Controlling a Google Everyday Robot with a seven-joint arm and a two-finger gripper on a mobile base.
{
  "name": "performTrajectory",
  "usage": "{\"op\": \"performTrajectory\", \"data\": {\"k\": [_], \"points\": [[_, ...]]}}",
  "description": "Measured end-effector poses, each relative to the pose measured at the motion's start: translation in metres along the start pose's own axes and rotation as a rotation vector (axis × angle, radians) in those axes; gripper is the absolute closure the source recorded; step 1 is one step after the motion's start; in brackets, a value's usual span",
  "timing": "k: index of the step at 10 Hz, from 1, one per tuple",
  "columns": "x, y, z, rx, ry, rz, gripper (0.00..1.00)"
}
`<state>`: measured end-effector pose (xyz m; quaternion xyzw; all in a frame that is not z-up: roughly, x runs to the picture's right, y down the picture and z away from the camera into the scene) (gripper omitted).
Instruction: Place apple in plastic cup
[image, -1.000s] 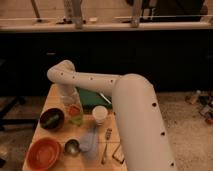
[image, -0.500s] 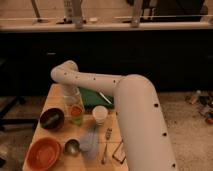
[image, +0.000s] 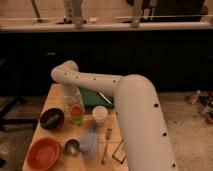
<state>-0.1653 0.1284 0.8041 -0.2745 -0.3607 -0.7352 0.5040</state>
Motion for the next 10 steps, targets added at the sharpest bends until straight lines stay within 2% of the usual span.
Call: {"op": "performTrajectory", "data": {"k": [2, 10], "points": [[0.0000, 0.0003, 0.0000, 0.000, 0.000, 0.001, 0.21], [-0.0001, 0.0007, 0.0010, 0.000, -0.002, 0.001, 0.20]]}}
